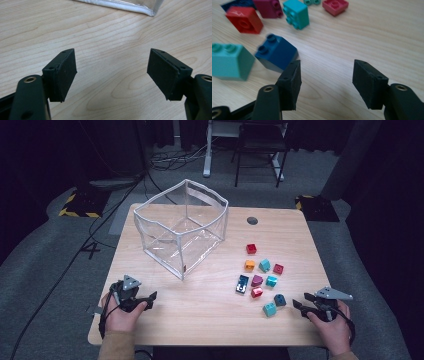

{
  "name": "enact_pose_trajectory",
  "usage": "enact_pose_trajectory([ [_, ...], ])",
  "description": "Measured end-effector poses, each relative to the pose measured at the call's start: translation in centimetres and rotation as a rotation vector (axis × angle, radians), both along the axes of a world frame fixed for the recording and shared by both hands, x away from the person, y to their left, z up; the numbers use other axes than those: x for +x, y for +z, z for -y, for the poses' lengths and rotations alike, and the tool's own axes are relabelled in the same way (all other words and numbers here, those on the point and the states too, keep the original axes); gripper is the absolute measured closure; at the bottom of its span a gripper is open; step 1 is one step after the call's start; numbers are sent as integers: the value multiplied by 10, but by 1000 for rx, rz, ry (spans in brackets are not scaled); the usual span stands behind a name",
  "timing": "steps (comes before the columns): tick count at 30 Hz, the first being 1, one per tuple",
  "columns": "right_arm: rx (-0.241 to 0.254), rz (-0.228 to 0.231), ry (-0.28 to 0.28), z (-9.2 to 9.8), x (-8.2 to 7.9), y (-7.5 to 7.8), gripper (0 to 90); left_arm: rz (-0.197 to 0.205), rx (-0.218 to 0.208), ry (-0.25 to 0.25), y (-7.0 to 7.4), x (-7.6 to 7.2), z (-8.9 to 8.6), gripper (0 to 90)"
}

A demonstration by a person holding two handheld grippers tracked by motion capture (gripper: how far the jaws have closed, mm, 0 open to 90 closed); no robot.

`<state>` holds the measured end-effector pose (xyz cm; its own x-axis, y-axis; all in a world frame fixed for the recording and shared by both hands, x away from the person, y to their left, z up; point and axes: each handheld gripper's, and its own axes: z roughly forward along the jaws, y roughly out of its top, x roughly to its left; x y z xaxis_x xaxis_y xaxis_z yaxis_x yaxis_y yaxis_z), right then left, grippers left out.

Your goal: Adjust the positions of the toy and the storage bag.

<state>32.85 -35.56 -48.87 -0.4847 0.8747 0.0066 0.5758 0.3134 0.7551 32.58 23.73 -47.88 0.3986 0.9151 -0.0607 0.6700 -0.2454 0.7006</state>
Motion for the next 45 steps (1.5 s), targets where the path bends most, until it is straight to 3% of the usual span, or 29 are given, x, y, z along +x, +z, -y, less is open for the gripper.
enact_pose_trajectory([
  [6, 8, 24, 27, -13, -6, 16, 414, 0, 2, -14, 5, 3, 3, 241],
  [9, 24, 9, 74, -21, -8, 25, 425, -6, -12, -23, 10, 5, 2, 250],
  [10, 18, 22, 89, -25, -8, 32, 428, -11, -19, -28, 12, 6, 3, 283],
  [14, 13, 45, 115, -37, -8, 45, 431, -21, -17, -39, 19, 11, 4, 275],
  [19, 19, 57, 158, -52, -4, 54, 428, -33, -21, -63, 20, 16, 6, 274],
  [25, 21, 72, 246, -94, 11, 67, 453, -29, -31, -65, 22, 12, -1, 279],
  [28, 21, 74, 255, -108, 15, 71, 470, -23, -27, -59, 22, 8, -3, 277],
  [30, 11, 82, 292, -123, 18, 75, 483, -19, -28, -57, 22, 3, -6, 276],
  [31, 3, 85, 332, -139, 23, 77, 498, -19, -27, -50, 22, -1, -9, 275],
  [32, 3, 85, 332, -139, 23, 77, 498, -19, -27, -50, 22, -1, -9, 276],
  [34, -9, 93, 384, -162, 30, 79, 518, -9, -30, -27, 23, -12, -17, 277],
  [35, -9, 93, 384, -162, 30, 79, 518, -9, -30, -27, 23, -12, -17, 277],
  [36, 3, 91, 416, -180, 36, 81, 531, -2, -28, -19, 24, -15, -20, 277],
  [37, 3, 91, 416, -180, 36, 81, 531, 4, -31, -9, 25, -18, -22, 277],
  [39, 23, 96, 443, -202, 44, 84, 543, 16, -33, 5, 25, -25, -26, 277],
  [41, 23, 101, 448, -208, 46, 84, 544, 15, -32, 6, 24, -27, -27, 277],
  [45, 21, 112, 468, -240, 57, 80, 546, 17, -35, 21, 24, -36, -33, 276],
])
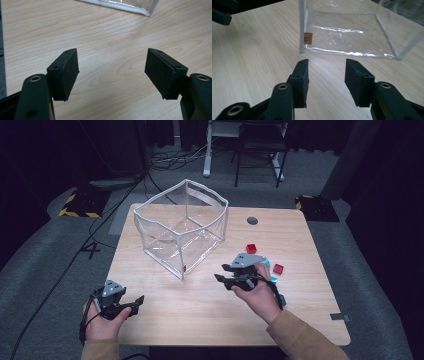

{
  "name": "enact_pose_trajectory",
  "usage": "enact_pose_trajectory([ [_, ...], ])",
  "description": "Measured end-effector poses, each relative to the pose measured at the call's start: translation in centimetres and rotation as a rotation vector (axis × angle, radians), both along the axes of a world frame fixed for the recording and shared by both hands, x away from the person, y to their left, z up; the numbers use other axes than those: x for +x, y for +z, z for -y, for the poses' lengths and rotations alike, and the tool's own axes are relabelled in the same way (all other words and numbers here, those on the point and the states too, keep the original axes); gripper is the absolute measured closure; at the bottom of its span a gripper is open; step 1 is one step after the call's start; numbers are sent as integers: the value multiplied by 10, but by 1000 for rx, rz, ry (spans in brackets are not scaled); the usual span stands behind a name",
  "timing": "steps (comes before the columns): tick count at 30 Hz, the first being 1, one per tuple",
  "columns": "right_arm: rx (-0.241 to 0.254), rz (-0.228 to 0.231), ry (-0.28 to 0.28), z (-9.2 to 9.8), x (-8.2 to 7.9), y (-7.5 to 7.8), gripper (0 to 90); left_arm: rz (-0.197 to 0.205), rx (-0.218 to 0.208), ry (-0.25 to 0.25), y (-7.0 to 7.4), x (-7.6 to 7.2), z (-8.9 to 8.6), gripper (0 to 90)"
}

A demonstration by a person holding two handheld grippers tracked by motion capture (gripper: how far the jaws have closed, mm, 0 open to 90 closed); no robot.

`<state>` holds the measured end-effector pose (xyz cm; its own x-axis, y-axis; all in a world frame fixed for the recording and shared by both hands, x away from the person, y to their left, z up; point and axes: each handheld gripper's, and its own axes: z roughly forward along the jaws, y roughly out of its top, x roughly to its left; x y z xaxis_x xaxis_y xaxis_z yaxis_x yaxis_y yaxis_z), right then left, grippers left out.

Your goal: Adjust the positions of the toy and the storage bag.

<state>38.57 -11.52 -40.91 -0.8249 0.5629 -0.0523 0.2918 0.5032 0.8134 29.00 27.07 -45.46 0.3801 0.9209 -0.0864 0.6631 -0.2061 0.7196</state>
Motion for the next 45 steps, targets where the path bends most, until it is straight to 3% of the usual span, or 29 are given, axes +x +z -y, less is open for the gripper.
enact_pose_trajectory([
  [3, 18, 19, 8, -24, 6, -4, 560, -1, 3, 6, 0, -4, -1, 277],
  [6, 31, 20, 11, -34, 9, -8, 564, -3, 2, 5, -1, -5, -2, 277],
  [16, 96, -26, 29, -76, 23, -22, 666, 2, 5, 8, 1, -10, -1, 278],
  [19, 84, -19, 31, -89, 25, -25, 674, 2, 7, 5, 0, -9, 0, 279],
  [22, 20, 36, -9, -99, 25, -29, 685, -8, 15, 6, -4, -5, 0, 283],
  [26, 55, -19, -37, -105, 33, -33, 699, -18, 12, -8, -6, -3, 2, 283],
  [30, 50, -51, -55, -108, 41, -37, 731, -19, 10, -2, -7, -2, 1, 282],
  [33, 59, -62, -42, -108, 42, -37, 851, -16, 15, -7, -7, -2, 1, 282],
  [38, 82, -81, -33, -101, 42, -38, 878, -15, 13, -7, -7, -1, 0, 282],
  [41, 80, -79, -28, -91, 36, -38, 879, -12, 14, -6, -6, -1, 0, 282],
  [45, 113, -112, -15, -64, 16, -39, 879, -14, 22, -18, -8, 2, 5, 282],
])
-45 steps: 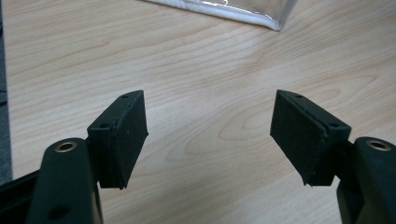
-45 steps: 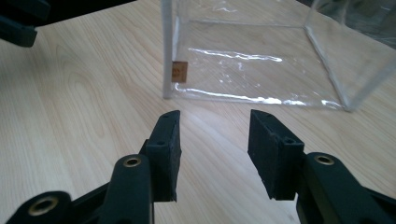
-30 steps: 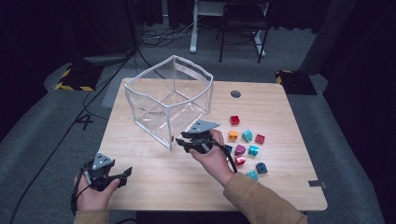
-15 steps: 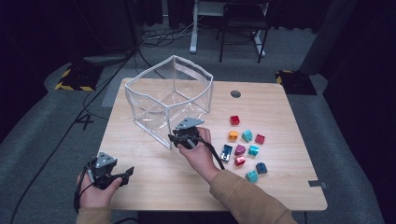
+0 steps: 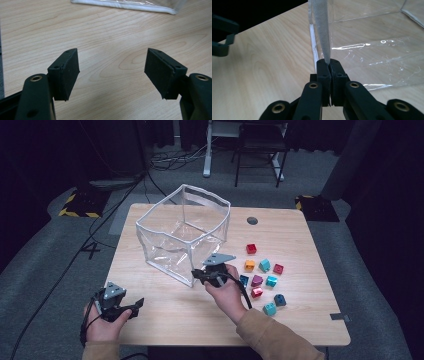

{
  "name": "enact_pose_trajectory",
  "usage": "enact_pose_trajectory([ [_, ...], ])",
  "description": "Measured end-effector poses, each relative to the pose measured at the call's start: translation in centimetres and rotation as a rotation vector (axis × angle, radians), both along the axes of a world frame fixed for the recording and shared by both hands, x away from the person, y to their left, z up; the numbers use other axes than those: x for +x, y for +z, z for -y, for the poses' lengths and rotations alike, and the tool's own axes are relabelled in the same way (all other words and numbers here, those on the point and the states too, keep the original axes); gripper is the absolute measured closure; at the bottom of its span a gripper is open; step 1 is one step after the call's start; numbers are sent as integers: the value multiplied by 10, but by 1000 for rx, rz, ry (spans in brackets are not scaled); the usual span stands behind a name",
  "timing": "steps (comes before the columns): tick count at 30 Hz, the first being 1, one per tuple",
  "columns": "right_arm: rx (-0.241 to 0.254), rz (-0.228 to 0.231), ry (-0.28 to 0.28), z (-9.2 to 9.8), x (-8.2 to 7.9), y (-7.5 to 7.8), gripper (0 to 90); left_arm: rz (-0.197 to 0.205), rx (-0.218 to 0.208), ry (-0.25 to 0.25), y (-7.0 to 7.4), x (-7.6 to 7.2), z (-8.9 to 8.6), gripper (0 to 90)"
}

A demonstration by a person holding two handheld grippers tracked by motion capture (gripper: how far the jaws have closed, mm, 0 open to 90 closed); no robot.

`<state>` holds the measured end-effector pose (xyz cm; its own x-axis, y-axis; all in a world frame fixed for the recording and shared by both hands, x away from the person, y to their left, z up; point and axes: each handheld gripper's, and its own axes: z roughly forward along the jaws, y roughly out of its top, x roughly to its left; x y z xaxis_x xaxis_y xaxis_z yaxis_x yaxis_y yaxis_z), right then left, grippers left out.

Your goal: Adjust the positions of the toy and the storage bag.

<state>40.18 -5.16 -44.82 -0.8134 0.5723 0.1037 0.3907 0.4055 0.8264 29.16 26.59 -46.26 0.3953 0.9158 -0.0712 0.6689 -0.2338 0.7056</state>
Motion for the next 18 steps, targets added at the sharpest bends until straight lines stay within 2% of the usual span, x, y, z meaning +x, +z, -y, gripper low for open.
enact_pose_trajectory([
  [2, 2, -2, 3, 4, -3, 0, 879, -1, 3, -7, 0, 0, 2, 283],
  [5, 36, -12, 22, 25, -20, -2, 879, 8, 10, -30, 1, 0, 5, 304],
  [6, 45, -18, 23, 31, -25, -3, 879, 25, -2, -51, 4, 2, 8, 314],
  [7, 45, -18, 23, 31, -25, -3, 879, 25, -2, -51, 4, 2, 8, 326],
  [9, 63, -29, 28, 43, -33, -5, 879, 45, -4, -73, 7, 6, 13, 335],
  [14, 76, -36, 23, 69, -48, -5, 879, 59, 48, -126, 8, 15, 27, 390],
  [18, 79, -38, 10, 95, -59, -4, 880, 62, 43, -161, 11, 19, 34, 454],
])
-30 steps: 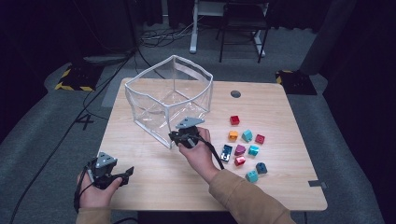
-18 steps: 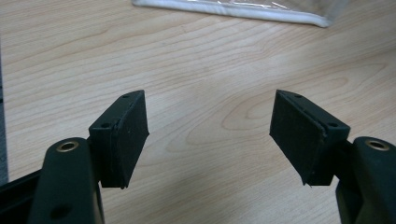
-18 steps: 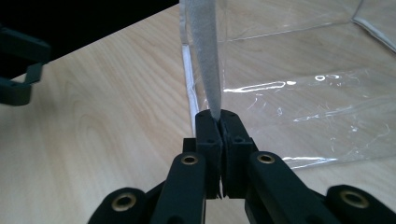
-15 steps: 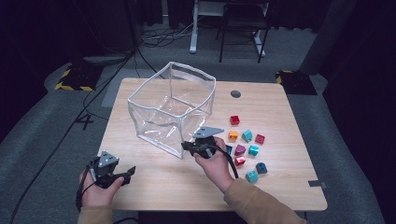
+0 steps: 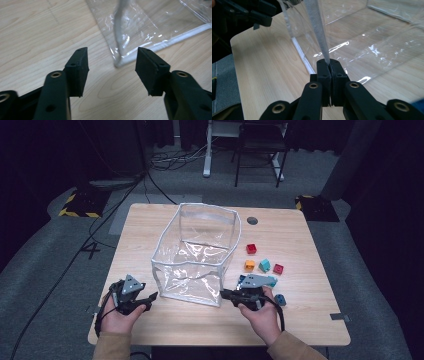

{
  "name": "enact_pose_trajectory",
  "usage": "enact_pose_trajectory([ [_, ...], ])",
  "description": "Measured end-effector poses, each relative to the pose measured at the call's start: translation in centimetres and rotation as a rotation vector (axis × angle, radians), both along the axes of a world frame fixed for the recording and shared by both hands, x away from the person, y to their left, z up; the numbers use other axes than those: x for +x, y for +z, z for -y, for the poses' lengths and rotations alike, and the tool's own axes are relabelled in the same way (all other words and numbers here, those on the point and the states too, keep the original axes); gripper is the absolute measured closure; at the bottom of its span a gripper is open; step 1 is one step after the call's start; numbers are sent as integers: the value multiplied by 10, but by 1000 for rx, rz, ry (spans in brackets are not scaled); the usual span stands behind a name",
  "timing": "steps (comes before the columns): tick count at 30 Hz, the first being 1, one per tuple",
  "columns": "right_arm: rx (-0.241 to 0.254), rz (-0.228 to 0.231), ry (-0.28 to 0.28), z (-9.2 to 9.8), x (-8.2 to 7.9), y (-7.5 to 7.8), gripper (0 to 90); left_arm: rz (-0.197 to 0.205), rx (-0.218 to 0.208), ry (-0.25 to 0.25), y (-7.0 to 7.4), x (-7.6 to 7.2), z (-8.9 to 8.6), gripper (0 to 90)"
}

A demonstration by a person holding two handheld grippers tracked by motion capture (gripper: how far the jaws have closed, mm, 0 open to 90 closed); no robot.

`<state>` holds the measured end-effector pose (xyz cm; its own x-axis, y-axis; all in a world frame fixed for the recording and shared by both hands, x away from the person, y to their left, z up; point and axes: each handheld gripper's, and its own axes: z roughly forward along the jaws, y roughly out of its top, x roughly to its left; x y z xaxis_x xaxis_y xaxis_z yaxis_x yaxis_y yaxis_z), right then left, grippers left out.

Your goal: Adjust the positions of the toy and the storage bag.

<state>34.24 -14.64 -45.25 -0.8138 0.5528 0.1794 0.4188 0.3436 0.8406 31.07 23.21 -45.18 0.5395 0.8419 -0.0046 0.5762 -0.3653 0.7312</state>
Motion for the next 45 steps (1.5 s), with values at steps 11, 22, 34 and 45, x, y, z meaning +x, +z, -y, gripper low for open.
enact_pose_trajectory([
  [11, 15, -7, -6, 54, -36, -3, 879, -53, 80, -233, 13, -13, 27, 405],
  [22, 0, 26, 17, 80, -65, -3, 878, -118, 101, -180, -2, -7, 23, 362],
  [34, 24, 80, -7, 103, -70, 11, 530, -125, 81, -129, -23, 11, 20, 309],
  [45, -46, 93, -89, 138, -49, 24, 411, -108, -3, -45, -40, 18, 14, 292],
])
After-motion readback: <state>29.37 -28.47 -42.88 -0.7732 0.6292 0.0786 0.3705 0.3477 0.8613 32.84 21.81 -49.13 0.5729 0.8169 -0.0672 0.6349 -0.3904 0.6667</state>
